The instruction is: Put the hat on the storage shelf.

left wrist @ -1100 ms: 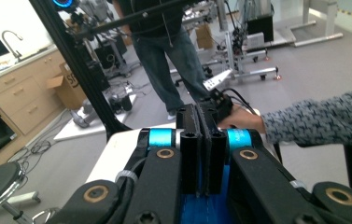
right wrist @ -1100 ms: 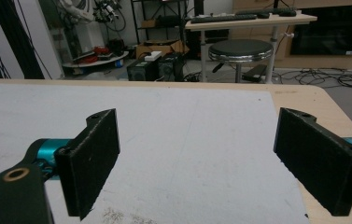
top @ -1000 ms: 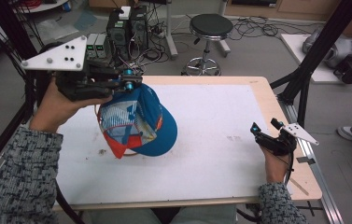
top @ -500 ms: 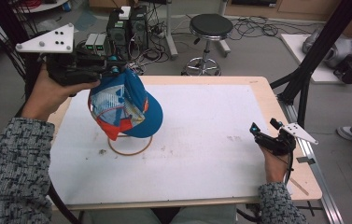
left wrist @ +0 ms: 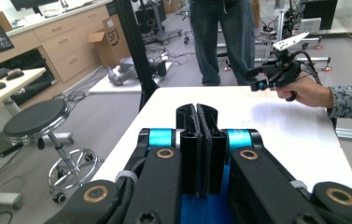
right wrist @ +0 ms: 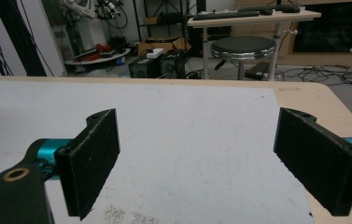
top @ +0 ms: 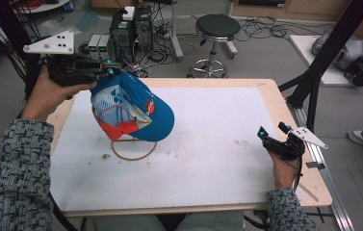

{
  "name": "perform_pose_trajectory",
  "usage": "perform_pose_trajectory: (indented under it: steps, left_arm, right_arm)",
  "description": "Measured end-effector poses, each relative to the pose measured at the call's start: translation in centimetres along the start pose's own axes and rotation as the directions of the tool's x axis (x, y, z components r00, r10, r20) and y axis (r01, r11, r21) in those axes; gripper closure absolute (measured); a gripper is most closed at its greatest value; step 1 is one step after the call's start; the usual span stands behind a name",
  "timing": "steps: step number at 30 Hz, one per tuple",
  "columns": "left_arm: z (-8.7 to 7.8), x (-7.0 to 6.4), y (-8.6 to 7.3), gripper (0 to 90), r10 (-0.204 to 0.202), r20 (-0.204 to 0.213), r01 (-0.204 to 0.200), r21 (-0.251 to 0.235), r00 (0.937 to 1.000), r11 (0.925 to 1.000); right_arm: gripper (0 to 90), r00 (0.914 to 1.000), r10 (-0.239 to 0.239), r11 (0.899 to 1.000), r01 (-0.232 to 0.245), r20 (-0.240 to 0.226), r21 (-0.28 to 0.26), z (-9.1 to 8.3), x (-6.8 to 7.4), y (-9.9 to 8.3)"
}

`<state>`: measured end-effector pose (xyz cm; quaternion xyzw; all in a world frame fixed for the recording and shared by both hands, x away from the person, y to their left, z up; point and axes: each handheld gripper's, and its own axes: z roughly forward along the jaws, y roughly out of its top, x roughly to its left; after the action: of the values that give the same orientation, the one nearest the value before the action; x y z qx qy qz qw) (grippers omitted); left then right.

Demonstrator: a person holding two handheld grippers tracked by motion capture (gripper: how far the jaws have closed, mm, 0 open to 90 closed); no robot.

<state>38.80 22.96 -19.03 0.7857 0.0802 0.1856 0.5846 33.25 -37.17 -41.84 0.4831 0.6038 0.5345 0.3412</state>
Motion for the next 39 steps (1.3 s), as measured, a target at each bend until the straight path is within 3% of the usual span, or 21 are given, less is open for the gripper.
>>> perform_pose_trajectory:
  steps: [16, 27, 39]
  left_arm:
    - [-1.6, 1.1, -3.4, 87.7, -0.037, -0.028, 0.037, 0.006, 0.9989, 0.9993]
    - [-2.3, 2.3, -4.9, 87.7, -0.059, -0.051, 0.059, -0.002, 0.9969, 0.9982]
    - [-2.9, 2.5, -7.0, 87.8, -0.083, -0.08, 0.079, -0.049, 0.9934, 0.9957]
  right_arm:
    - [13.5, 1.0, 0.001, 1.0, -0.001, -0.004, 0.001, 0.1, -0.1, 0.0]
    - [13.5, 1.0, 0.007, 1.0, -0.007, -0.002, 0.003, 0.0, -0.1, 0.0]
    - [13.5, 1.0, 0.004, 1.0, -0.004, 0.002, 0.007, -0.1, -0.1, -0.1]
